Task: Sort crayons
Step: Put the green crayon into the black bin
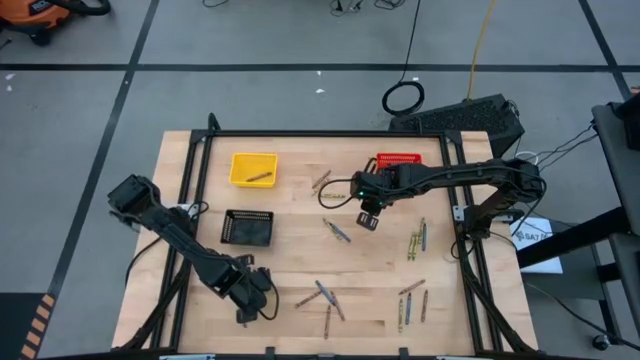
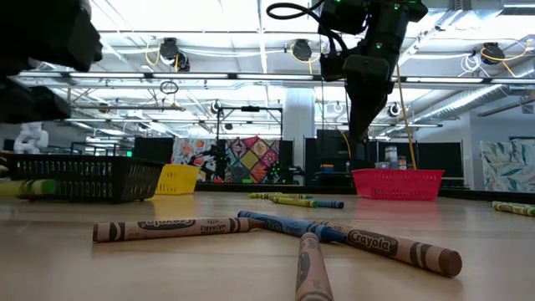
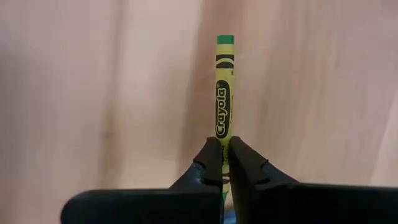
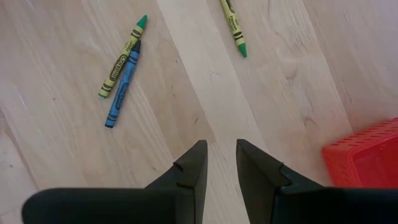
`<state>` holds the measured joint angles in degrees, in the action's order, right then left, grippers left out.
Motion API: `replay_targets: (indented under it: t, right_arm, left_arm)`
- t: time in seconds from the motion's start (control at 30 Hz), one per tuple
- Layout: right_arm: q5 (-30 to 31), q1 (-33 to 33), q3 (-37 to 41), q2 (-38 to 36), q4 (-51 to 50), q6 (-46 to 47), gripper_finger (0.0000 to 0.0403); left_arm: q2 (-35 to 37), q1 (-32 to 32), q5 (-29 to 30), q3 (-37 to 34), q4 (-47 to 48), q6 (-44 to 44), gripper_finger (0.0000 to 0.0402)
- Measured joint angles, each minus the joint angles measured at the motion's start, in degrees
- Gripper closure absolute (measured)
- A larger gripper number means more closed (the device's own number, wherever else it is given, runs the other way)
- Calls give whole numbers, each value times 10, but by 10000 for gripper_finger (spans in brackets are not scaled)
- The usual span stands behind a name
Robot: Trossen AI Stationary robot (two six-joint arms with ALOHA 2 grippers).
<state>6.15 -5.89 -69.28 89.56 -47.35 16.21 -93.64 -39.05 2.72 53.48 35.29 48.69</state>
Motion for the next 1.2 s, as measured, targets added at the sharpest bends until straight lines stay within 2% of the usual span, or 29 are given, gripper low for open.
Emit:
replay_targets:
  t: [0.23,0.63,0.83,1.2]
  right_arm:
    - [0,0,0,0,13,0,330]
    - [0,0,0,0,30,15,330]
    - [0,0,0,0,30,24,330]
    - [0,0,0,0,30,32,330]
  left_arm:
    - [59,21,16,1,99,-3,401]
    - [176,90,83,2,225,-106,401]
    - [195,149,94,2,282,-182,401]
    - [196,242,94,2,281,-309,401]
